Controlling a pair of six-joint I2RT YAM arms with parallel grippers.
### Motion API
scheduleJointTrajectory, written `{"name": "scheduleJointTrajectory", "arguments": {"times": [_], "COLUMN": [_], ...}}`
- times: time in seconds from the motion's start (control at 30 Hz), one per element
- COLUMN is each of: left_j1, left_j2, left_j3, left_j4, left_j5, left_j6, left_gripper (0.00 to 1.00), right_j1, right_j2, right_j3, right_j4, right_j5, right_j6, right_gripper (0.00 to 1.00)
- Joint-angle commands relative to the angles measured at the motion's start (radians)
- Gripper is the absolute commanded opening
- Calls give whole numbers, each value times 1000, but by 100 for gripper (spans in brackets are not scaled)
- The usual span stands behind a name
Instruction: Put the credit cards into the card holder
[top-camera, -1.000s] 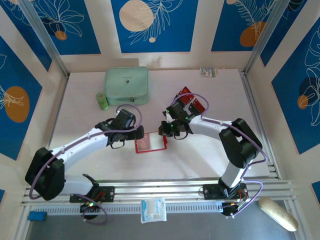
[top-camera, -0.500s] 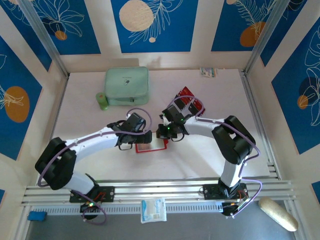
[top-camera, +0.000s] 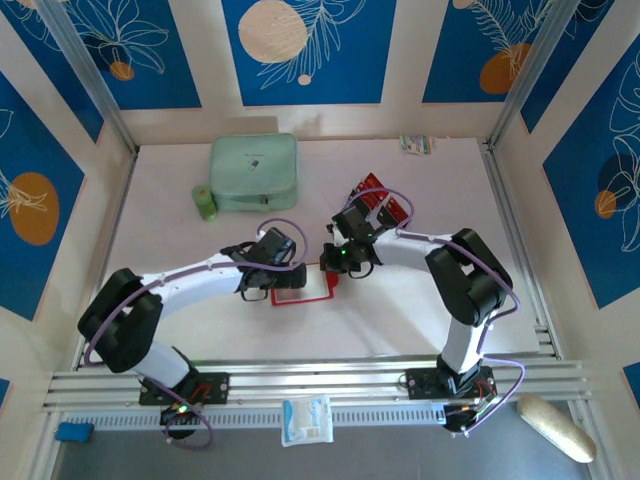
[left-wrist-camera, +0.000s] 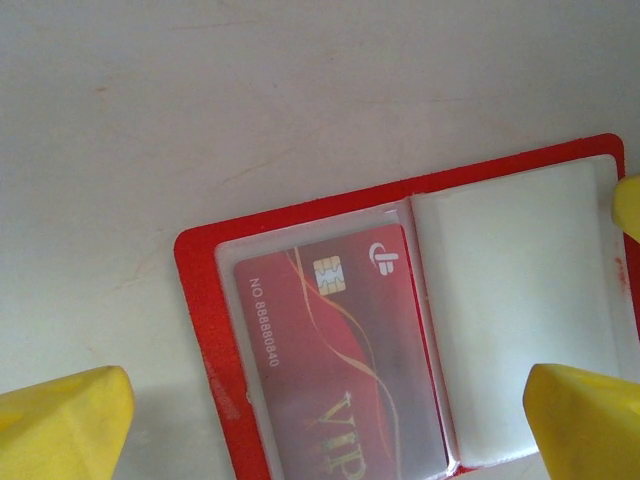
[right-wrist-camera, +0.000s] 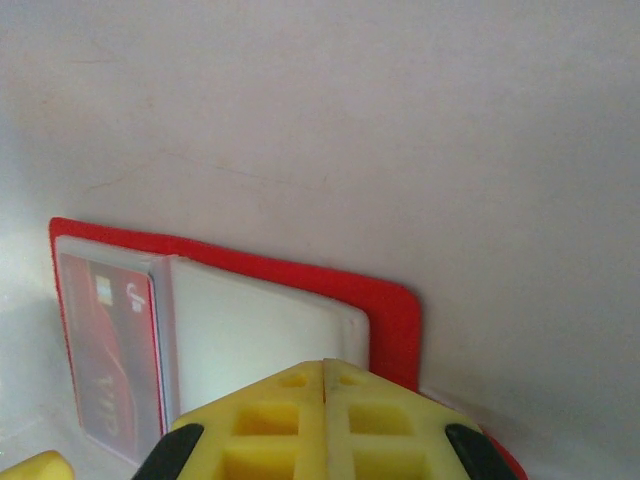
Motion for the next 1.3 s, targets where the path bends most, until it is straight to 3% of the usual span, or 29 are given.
{"name": "scheduleJointTrajectory", "arguments": {"times": [0.0, 1.27], "left_j1": [-11, -20], "left_j2": [15, 15], "left_j3": [9, -27], "left_j4": [7, 64], "left_j5": [-8, 9], "left_j6": [-5, -5], "left_gripper": [100, 100], "right_j1": [-6, 34], "right_j2": [28, 80], "right_j3": [-8, -41], "right_j4": [-29, 138], "right_j5": [-2, -187], "right_j6": [-23, 139], "right_gripper": [5, 5]}}
